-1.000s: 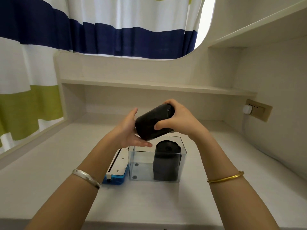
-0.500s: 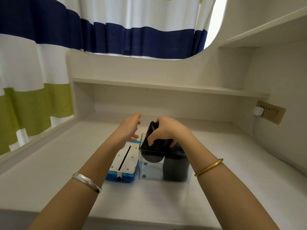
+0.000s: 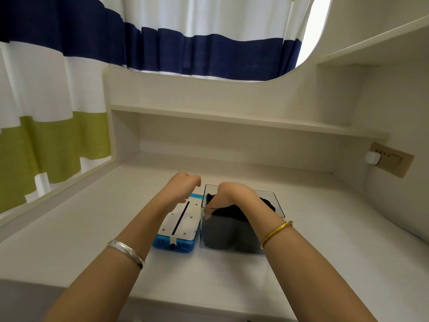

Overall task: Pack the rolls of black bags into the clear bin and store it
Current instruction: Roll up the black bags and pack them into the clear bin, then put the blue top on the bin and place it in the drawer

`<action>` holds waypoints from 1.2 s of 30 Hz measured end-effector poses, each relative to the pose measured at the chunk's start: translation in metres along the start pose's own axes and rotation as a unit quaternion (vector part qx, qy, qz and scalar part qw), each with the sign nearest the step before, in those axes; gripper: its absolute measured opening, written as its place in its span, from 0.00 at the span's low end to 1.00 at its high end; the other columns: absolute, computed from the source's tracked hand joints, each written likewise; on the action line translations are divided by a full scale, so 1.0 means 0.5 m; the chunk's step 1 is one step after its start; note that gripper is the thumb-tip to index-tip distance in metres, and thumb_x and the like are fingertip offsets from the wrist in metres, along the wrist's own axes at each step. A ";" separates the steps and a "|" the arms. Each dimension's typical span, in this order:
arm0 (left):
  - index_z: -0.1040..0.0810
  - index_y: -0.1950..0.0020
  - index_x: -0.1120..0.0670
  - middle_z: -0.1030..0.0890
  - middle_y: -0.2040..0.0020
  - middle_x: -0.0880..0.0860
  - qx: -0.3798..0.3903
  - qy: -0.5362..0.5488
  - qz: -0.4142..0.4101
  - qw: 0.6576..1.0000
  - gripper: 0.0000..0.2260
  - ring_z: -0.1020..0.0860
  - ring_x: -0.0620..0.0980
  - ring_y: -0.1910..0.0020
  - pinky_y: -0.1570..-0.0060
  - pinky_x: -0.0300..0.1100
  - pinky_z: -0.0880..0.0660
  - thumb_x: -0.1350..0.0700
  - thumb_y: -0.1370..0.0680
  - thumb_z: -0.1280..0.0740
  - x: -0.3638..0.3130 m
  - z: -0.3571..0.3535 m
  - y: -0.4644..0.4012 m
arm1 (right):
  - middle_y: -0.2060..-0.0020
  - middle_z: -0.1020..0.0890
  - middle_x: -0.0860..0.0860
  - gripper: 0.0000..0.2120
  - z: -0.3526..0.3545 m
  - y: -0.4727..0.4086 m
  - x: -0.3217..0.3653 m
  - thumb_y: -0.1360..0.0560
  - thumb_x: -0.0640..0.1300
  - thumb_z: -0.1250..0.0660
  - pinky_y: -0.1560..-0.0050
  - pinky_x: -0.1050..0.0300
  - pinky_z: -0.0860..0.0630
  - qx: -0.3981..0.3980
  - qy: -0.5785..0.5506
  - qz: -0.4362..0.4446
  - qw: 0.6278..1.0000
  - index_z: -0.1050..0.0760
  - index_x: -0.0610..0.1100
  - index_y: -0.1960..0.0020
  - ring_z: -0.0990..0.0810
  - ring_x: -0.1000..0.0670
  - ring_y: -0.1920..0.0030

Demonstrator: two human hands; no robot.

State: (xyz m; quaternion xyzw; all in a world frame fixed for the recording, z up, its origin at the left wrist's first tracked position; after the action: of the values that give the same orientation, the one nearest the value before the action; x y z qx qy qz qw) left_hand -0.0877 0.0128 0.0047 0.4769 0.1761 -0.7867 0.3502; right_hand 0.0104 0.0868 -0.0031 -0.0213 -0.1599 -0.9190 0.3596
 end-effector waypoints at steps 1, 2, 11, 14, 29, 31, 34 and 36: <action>0.27 0.50 0.59 0.28 0.49 0.58 -0.010 -0.023 -0.002 1.000 0.06 0.27 0.52 0.55 0.51 0.45 0.28 0.62 0.22 0.43 0.003 0.003 -0.005 | 0.50 0.27 0.46 0.30 -0.001 -0.001 0.000 0.33 0.58 0.29 0.52 0.54 0.30 0.000 0.001 0.002 1.000 0.30 0.42 0.38 0.29 0.45 0.50; 0.26 0.48 0.60 0.27 0.46 0.59 -0.015 -0.050 -0.009 0.999 0.09 0.26 0.53 0.52 0.48 0.46 0.29 0.64 0.22 0.45 0.006 0.006 -0.008 | 0.50 0.27 0.46 0.29 -0.002 -0.003 0.003 0.32 0.58 0.29 0.53 0.54 0.30 0.000 0.003 0.005 1.000 0.29 0.41 0.38 0.29 0.45 0.50; 0.44 0.25 0.52 0.38 0.27 0.57 0.191 -0.362 0.042 0.911 0.31 0.36 0.58 0.31 0.35 0.52 0.34 0.51 0.25 0.37 0.098 -0.040 0.013 | 0.54 0.26 0.46 0.21 0.048 0.021 0.015 0.27 0.57 0.33 0.55 0.56 0.31 -0.049 0.000 0.041 0.998 0.29 0.41 0.46 0.28 0.46 0.53; 0.53 0.23 0.46 0.46 0.23 0.56 0.239 -0.459 0.045 0.854 0.40 0.41 0.61 0.27 0.34 0.54 0.34 0.40 0.28 0.34 0.113 -0.063 0.039 | 0.63 0.27 0.47 0.16 0.092 0.033 0.009 0.25 0.51 0.34 0.59 0.55 0.30 -0.100 -0.041 0.042 0.993 0.32 0.40 0.62 0.27 0.46 0.57; 0.44 0.24 0.46 0.43 0.25 0.56 0.203 -0.421 0.059 0.882 0.34 0.37 0.59 0.30 0.38 0.49 0.33 0.44 0.28 0.36 0.107 -0.046 0.037 | 0.62 0.25 0.44 0.06 0.112 0.023 -0.062 0.27 0.36 0.42 0.69 0.60 0.33 -0.172 -0.140 0.022 0.975 0.26 0.39 0.56 0.26 0.43 0.63; 0.29 0.34 0.50 0.30 0.33 0.57 0.191 -0.362 0.056 0.911 0.25 0.28 0.56 0.44 0.49 0.45 0.30 0.44 0.30 0.37 0.087 -0.029 0.040 | 0.64 0.26 0.45 0.05 0.114 0.022 -0.067 0.28 0.36 0.42 0.69 0.60 0.33 -0.183 -0.145 0.022 0.972 0.29 0.39 0.61 0.26 0.43 0.64; 0.24 0.45 0.52 0.23 0.44 0.58 0.135 -0.286 0.046 0.948 0.30 0.25 0.55 0.54 0.54 0.45 0.30 0.38 0.42 0.38 0.072 0.019 0.020 | 0.64 0.26 0.45 0.07 0.114 0.022 -0.072 0.27 0.38 0.40 0.71 0.62 0.34 -0.184 -0.161 0.022 0.969 0.32 0.40 0.65 0.26 0.43 0.65; 0.27 0.39 0.52 0.25 0.43 0.58 0.098 -0.239 0.046 0.965 0.36 0.26 0.55 0.51 0.51 0.47 0.31 0.36 0.43 0.40 0.075 0.052 0.000 | 0.62 0.25 0.44 0.05 0.110 0.022 -0.072 0.27 0.38 0.39 0.71 0.62 0.34 -0.179 -0.171 0.027 0.968 0.26 0.39 0.59 0.26 0.44 0.65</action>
State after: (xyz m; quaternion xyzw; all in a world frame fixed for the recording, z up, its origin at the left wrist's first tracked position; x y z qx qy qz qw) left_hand -0.1152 -0.0176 -0.0155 0.3148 -0.0123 -0.8741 0.3697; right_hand 0.0403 0.1197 0.0465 -0.2467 -0.0517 -0.9055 0.3414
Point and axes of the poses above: each hand's wrist, its own y-axis away from the middle knuckle, its own z-axis out of the back of the hand, x = y × z, the point moved 10 cm from there along -y, towards the middle knuckle
